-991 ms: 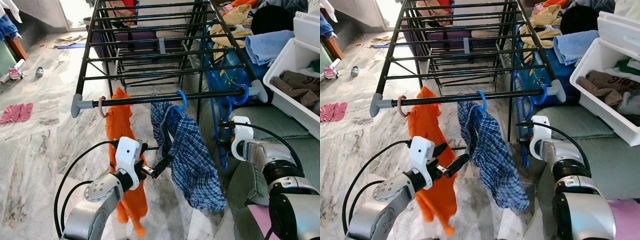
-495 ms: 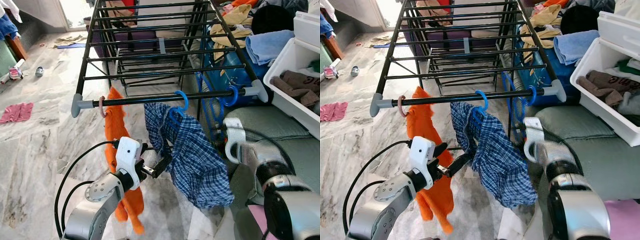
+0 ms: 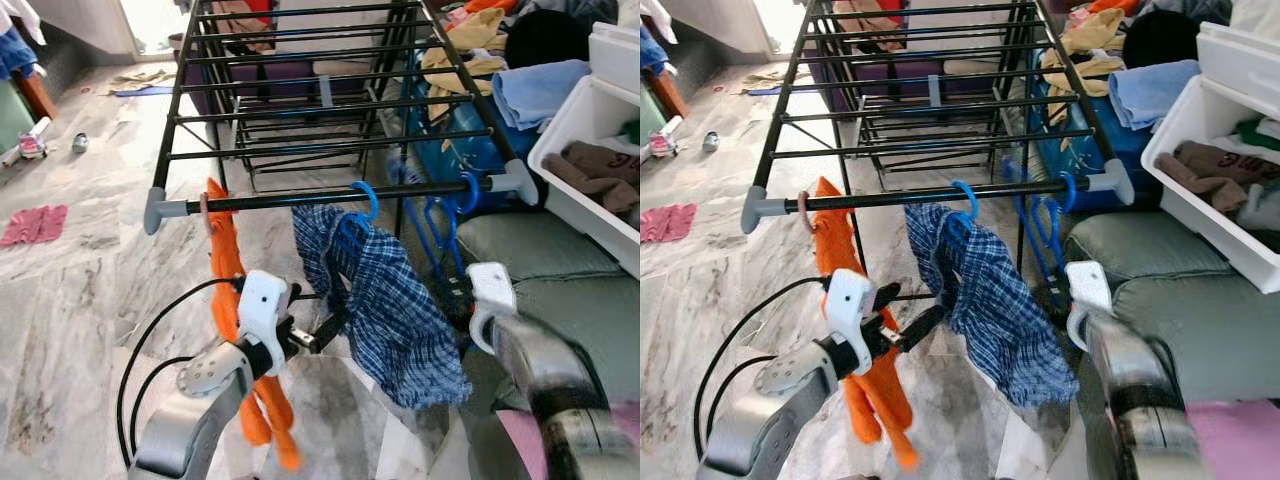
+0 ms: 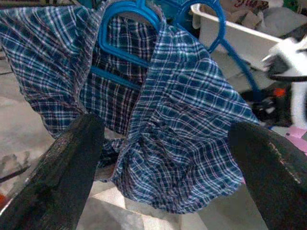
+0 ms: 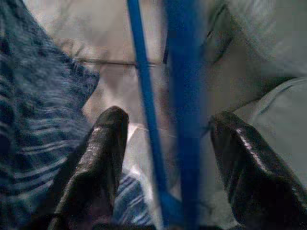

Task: Hang hanger

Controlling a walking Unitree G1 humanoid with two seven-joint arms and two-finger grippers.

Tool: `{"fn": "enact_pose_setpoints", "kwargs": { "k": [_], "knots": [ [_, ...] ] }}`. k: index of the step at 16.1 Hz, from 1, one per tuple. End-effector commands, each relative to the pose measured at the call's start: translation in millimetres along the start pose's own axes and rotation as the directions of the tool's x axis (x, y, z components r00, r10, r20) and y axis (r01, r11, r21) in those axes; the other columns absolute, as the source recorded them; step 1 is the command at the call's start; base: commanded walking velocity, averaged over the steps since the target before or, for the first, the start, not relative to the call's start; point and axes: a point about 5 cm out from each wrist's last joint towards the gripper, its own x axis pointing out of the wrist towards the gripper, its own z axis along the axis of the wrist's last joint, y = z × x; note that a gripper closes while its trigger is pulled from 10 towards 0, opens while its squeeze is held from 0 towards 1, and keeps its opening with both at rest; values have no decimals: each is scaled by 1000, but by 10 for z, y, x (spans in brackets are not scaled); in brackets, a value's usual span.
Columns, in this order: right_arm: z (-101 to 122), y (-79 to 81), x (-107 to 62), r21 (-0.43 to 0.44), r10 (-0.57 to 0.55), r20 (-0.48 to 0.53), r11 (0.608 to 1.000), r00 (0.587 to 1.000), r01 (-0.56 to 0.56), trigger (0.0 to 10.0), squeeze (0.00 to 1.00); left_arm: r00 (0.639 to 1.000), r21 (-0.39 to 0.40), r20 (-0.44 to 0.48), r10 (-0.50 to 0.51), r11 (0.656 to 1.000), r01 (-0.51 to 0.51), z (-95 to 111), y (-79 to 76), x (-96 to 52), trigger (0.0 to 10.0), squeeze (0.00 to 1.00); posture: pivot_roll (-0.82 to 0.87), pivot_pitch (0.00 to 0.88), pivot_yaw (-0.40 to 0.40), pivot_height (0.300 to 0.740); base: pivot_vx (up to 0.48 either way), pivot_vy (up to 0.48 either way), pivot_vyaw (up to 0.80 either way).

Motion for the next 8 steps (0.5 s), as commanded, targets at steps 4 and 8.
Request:
{"fn": "enact_pose_setpoints", "kwargs": {
  "k": [4, 8],
  "knots": [
    [61, 58, -273, -99, -52, 173, 993, 983, 70, 10000, 1000, 1000, 10, 10, -12, 1000, 11, 3, -10, 50, 10000, 0, -25, 61, -2, 740, 0, 0, 0],
    [180, -48, -467, -115, -159, 281, 973, 946, 198, 10000, 1000, 1000, 3, 24, 5, 1000, -5, -1, -17, 46, 10000, 0, -25, 75, -21, 740, 0, 0, 0]
  ]
}}
